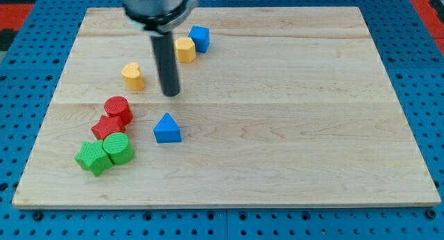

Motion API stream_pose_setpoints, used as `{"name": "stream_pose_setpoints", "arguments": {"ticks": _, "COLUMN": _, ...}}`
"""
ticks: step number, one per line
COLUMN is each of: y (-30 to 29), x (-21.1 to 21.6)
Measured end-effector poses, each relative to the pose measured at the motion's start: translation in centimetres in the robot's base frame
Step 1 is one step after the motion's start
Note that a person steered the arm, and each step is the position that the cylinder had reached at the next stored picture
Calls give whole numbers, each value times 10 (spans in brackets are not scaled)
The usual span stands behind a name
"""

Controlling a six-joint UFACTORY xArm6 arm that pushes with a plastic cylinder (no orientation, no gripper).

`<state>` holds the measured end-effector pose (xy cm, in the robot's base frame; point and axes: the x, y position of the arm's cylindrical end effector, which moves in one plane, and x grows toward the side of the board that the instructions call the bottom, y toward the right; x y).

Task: Move yellow heart to the bottom right of yellow hexagon

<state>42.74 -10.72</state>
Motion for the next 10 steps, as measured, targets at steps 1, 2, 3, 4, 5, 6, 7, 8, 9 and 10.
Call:
{"name": "stream_pose_setpoints", "arguments": {"ticks": 1, "y": -33, "x": 6}}
{"name": "stream_pose_setpoints", "arguments": {"ticks": 2, "y": -43, "x": -36}}
{"name": "stream_pose_setpoints", "arguments": {"ticks": 3, "y": 1, "x": -70}}
{"name": "stream_pose_setpoints", "arguments": {"ticks": 4, "y": 37, "x": -81}}
{"name": "stream_pose_setpoints", "arguments": {"ticks": 5, "y": 19, "x": -22}}
{"name": "stream_pose_setpoints", "arguments": {"ticks": 6, "y": -71, "x": -22}}
{"name": "stream_pose_setpoints", "arguments": {"ticks": 7, "y": -94, "x": -73}}
{"name": "stream_pose_setpoints", "arguments": {"ticks": 8, "y": -58, "x": -111}}
{"name": "stream_pose_setpoints", "arguments": {"ticks": 9, "y": -29, "x": -103}}
{"name": "stream_pose_setpoints", "arguments": {"ticks": 10, "y": -84, "x": -82}}
